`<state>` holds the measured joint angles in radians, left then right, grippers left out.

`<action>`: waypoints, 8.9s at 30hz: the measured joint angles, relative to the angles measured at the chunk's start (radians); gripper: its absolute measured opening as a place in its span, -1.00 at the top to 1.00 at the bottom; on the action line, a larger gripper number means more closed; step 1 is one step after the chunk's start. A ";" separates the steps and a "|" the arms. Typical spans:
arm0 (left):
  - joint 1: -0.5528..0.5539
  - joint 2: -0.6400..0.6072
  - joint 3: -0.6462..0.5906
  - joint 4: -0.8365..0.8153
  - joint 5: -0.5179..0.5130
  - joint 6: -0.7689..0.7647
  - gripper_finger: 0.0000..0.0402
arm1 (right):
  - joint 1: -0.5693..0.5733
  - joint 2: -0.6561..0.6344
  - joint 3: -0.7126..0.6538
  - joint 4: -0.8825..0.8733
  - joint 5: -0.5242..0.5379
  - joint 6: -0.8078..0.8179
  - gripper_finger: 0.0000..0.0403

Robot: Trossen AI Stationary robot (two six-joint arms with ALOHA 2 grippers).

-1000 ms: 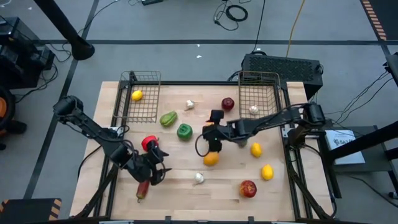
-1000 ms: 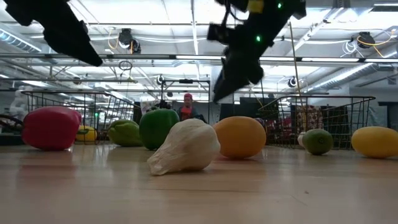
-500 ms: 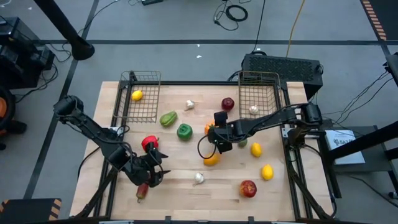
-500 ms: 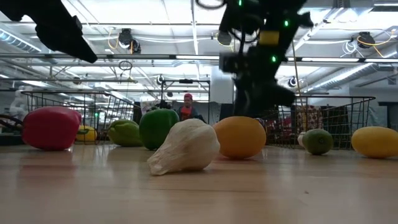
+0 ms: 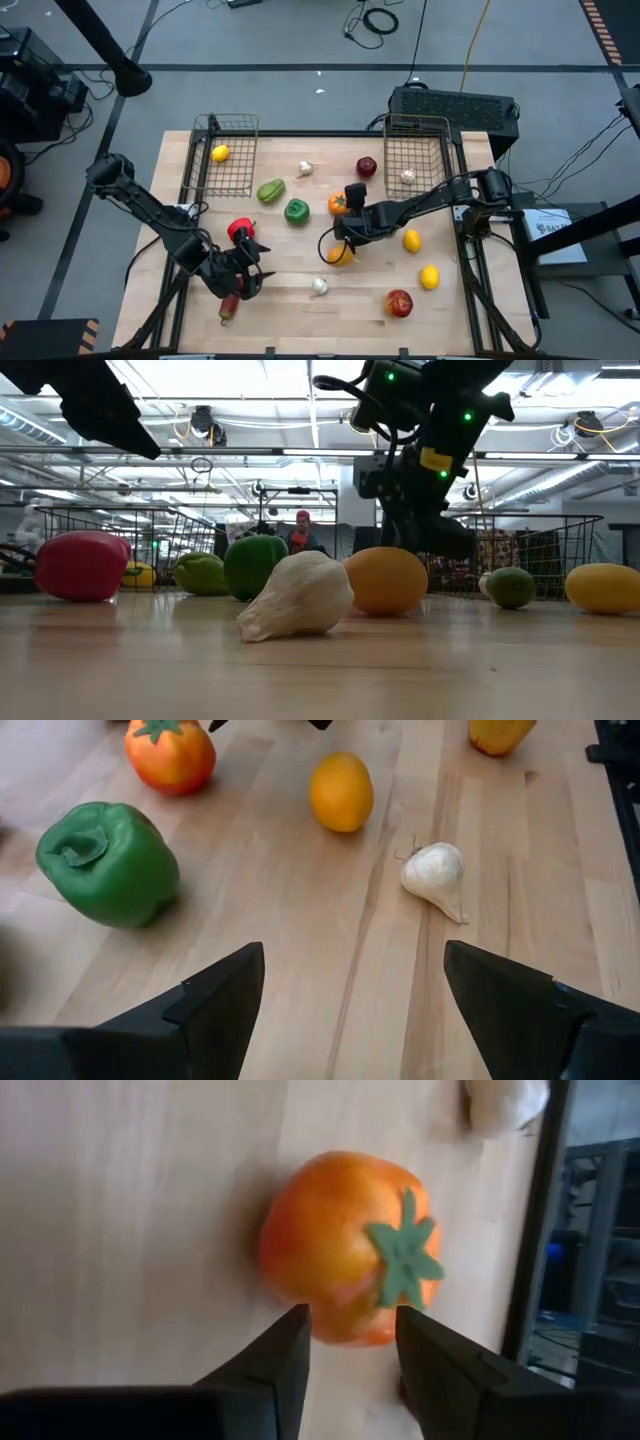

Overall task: Sort produce into baskets
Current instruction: Put the tomato into the left wire basket, then put the bottom garlic into the right wire basket

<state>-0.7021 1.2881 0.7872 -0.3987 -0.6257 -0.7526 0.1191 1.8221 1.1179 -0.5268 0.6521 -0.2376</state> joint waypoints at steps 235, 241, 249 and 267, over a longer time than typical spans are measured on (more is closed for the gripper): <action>-0.145 -0.523 0.095 0.061 -0.591 0.693 -0.56 | -0.399 0.623 1.112 0.530 -0.753 0.067 0.24; -0.145 -0.523 0.095 -0.017 -0.588 0.604 -0.56 | -0.327 0.323 1.118 0.022 -0.693 -0.032 0.24; -0.145 -0.495 0.095 -0.015 -0.554 0.523 -0.56 | -0.201 0.149 1.110 -0.463 -0.670 0.074 0.31; -0.081 -0.382 0.069 -0.038 -0.528 0.347 -0.56 | 0.105 0.119 0.721 -0.384 -0.539 0.199 0.33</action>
<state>-0.7827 0.9060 0.8558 -0.4370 -1.1536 -0.4053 0.2237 1.9407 1.8393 -0.9110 0.1127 -0.0383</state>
